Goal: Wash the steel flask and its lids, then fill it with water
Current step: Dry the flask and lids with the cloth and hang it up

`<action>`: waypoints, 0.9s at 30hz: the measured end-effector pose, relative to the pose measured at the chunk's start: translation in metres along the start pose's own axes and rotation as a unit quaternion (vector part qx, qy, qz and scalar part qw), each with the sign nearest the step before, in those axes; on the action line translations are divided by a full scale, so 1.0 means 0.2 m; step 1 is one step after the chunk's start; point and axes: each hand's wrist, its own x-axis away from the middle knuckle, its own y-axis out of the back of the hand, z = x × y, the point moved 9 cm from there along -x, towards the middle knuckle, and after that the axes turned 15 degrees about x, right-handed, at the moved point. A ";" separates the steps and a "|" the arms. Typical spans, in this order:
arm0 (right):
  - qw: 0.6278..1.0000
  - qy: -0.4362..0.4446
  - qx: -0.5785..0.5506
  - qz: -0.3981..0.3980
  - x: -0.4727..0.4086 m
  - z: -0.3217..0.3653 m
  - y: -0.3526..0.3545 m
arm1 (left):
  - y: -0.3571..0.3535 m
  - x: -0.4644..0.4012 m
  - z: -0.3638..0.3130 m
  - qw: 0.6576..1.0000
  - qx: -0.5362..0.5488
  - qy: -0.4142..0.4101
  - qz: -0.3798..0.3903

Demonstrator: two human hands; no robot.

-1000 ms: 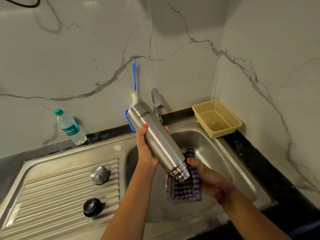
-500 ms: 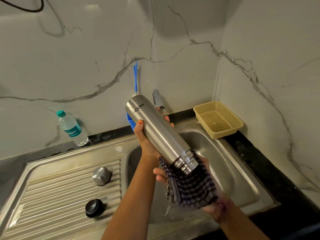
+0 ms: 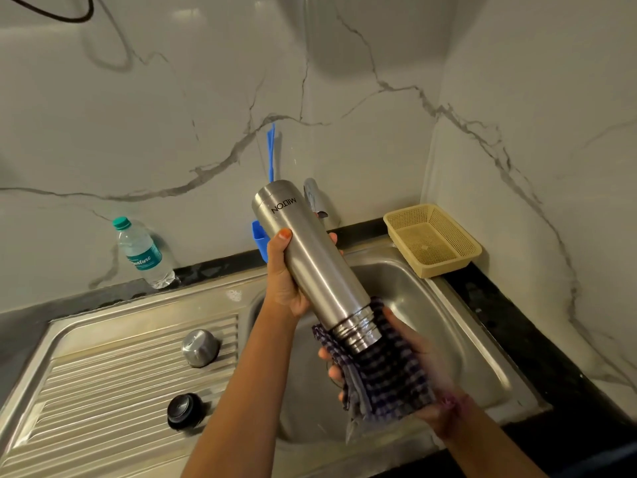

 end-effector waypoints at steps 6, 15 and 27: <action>0.991 0.031 0.111 -0.066 0.01 0.06 0.05 | 0.04 0.02 -0.08 0.993 -0.064 -0.006 -0.103; 0.741 0.204 0.537 -0.347 0.06 0.22 0.11 | 0.04 0.10 -0.12 0.946 -0.152 -0.124 -0.258; 0.692 0.117 0.569 -0.429 0.04 0.26 0.22 | -0.03 0.08 -0.06 0.960 -0.166 -0.117 -0.195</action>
